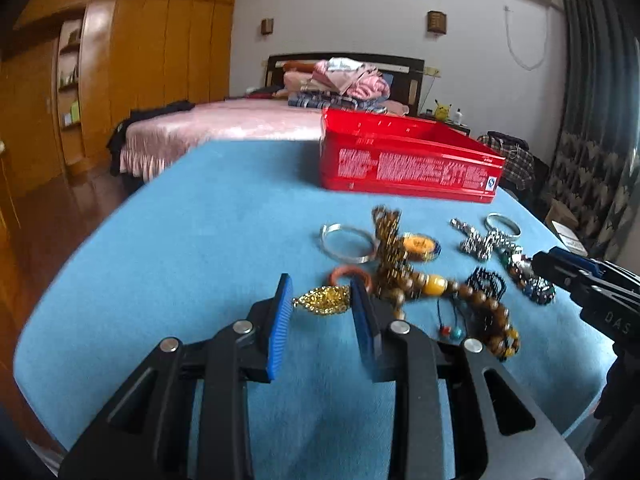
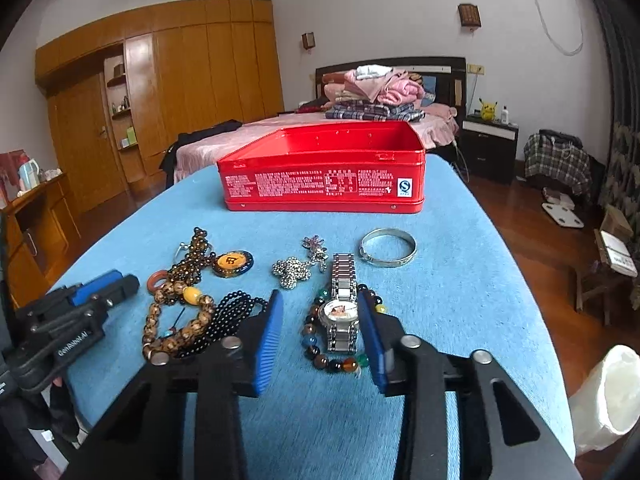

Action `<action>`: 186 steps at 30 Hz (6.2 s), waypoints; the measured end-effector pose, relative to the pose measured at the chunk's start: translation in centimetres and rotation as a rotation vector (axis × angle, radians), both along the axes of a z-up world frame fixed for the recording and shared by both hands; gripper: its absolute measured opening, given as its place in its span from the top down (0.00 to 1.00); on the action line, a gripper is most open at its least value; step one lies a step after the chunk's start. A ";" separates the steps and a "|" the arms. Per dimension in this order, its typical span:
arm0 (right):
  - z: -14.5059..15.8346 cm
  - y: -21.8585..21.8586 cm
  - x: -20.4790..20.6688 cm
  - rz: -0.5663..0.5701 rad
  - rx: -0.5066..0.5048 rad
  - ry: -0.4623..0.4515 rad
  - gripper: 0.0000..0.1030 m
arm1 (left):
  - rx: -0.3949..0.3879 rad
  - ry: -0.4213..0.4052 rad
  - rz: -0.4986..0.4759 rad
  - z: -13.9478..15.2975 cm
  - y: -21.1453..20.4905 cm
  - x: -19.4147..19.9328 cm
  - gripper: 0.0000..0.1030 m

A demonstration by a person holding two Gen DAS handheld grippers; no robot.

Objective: Organize jewelry
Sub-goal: 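Grasp the silver watch with the right gripper while the left gripper grasps the gold leaf pendant, then carry both pieces over the red tin and open both grippers to drop them, then withdraw both open grippers from the tin back toward the jewelry, then grasp the brown wooden bead bracelet with the left gripper while the right grasps the multicolor bead bracelet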

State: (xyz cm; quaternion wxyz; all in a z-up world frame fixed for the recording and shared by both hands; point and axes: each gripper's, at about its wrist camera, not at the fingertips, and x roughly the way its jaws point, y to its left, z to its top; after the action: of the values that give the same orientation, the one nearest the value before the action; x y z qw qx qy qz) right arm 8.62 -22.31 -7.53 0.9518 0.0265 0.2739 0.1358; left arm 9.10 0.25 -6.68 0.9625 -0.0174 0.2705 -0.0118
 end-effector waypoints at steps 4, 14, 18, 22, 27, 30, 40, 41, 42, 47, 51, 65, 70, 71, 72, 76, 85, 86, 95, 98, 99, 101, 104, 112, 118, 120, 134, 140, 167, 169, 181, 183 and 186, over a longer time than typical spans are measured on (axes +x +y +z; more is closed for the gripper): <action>-0.4 -0.1 1.2 -0.014 -0.005 0.046 0.72 | 0.013 -0.013 -0.021 0.9 -0.8 0.9 0.73; -1.3 0.2 1.9 -0.050 -0.060 0.081 0.70 | -0.012 0.015 -0.030 0.5 -0.8 1.6 0.73; -1.5 0.5 2.4 -0.049 -0.082 0.107 0.71 | -0.012 0.025 -0.027 0.2 -0.7 1.8 0.73; -1.6 -0.5 2.3 -0.021 -0.003 0.113 0.72 | -0.002 0.026 -0.031 0.3 -0.7 1.9 0.73; -1.5 -0.9 2.8 -0.027 0.034 0.141 0.71 | 0.003 0.023 -0.033 0.3 -0.9 2.1 0.73; -1.5 -0.6 2.9 -0.024 0.014 0.146 0.71 | 0.009 0.018 -0.037 0.3 -1.0 2.2 0.73; -1.3 -1.8 3.4 -0.036 0.138 0.194 0.68 | 0.013 0.017 -0.048 0.6 -1.6 2.1 0.72; -1.3 -1.9 3.3 -0.036 0.159 0.201 0.62 | 0.014 0.016 -0.047 0.6 -1.6 2.1 0.72; -1.1 -2.0 3.2 -0.033 0.185 0.212 0.61 | 0.013 0.015 -0.046 0.7 -1.7 2.1 0.72; -0.9 -1.4 2.9 -0.040 0.120 0.206 0.62 | 0.006 0.015 -0.047 0.8 -1.6 2.0 0.72; -1.1 -0.6 3.0 -0.025 0.064 0.188 0.62 | 0.006 0.020 -0.049 0.7 -1.6 2.1 0.72; 0.0 -1.0 2.7 -0.015 0.053 0.143 0.69 | 0.007 0.023 -0.051 0.9 -1.8 2.4 0.72; 2.2 -1.3 2.8 -0.004 0.060 0.111 0.69 | 0.009 0.002 -0.058 2.1 -2.2 3.0 0.72; 2.6 -1.5 2.8 -0.004 0.071 0.108 0.69 | 0.010 -0.006 -0.061 2.4 -2.2 3.2 0.72; 3.0 -1.7 2.9 -0.002 0.083 0.104 0.69 | 0.008 -0.013 -0.064 2.8 -2.3 3.4 0.72; 4.6 -2.0 3.2 0.005 0.097 0.075 0.69 | -0.007 -0.032 -0.071 4.2 -2.4 4.7 0.72; 8.6 -2.4 5.3 0.026 0.099 -0.010 0.69 | -0.038 -0.079 -0.084 7.3 -3.2 8.4 0.72; 9.0 -2.3 5.6 0.027 0.098 -0.020 0.69 | -0.043 -0.086 -0.086 7.7 -3.3 8.9 0.72; 11.7 -3.0 11.7 0.015 0.133 -0.080 0.69 | -0.048 -0.114 -0.095 10.3 -5.2 15.7 0.72; 11.4 -3.0 14.6 0.018 0.151 -0.067 0.69 | -0.048 -0.087 -0.103 10.1 -5.7 18.3 0.72; 11.1 -2.9 15.6 0.018 0.154 -0.065 0.69 | -0.049 -0.074 -0.103 9.9 -5.9 19.1 0.72; 10.6 -2.9 16.9 0.018 0.162 -0.054 0.69 | -0.050 -0.041 -0.106 9.2 -6.3 20.9 0.72; 9.2 -2.8 19.1 0.016 0.167 -0.013 0.69 | -0.038 0.003 -0.109 7.7 -6.5 22.6 0.72; 6.5 -2.1 21.0 0.020 0.147 0.049 0.69 | -0.035 0.070 -0.125 5.4 -6.6 24.2 0.71; 5.8 -2.1 21.3 0.013 0.139 0.072 0.67 | -0.035 0.044 -0.106 5.8 -5.9 23.8 0.49; 6.1 -2.4 21.0 0.010 0.152 0.061 0.62 | -0.027 0.039 -0.100 6.0 -5.6 23.6 0.46; 8.0 -3.7 12.4 -0.050 0.133 -0.032 0.51 | -0.012 -0.028 -0.076 8.9 -3.9 14.8 0.32; 7.1 -4.1 7.3 -0.106 0.096 -0.054 0.51 | 0.019 -0.025 -0.047 7.9 -3.4 9.5 0.32; 1.1 -1.8 -0.4 -0.083 0.003 0.000 0.51 | -0.016 0.210 -0.060 -0.8 -2.8 1.3 0.56; 1.1 -1.7 -0.4 -0.083 0.003 -0.001 0.51 | -0.021 0.208 -0.063 -1.0 -2.8 1.3 0.56; 0.0 -1.6 0.1 -0.079 -0.014 0.042 0.51 | 0.004 0.161 -0.050 -1.5 -3.1 1.3 0.63; -0.2 -1.6 0.2 -0.082 -0.015 0.053 0.51 | 0.002 0.153 -0.050 -1.5 -3.0 1.3 0.69; -0.5 -1.9 0.6 -0.098 -0.014 0.074 0.51 | -0.026 0.140 -0.057 -1.6 -2.6 1.3 0.82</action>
State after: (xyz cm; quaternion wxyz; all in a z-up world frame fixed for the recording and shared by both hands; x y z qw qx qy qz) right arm 9.26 -24.21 -8.05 0.9466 0.0382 0.3084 0.0861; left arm 10.36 -2.31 -8.24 0.9403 -0.0229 0.3372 -0.0413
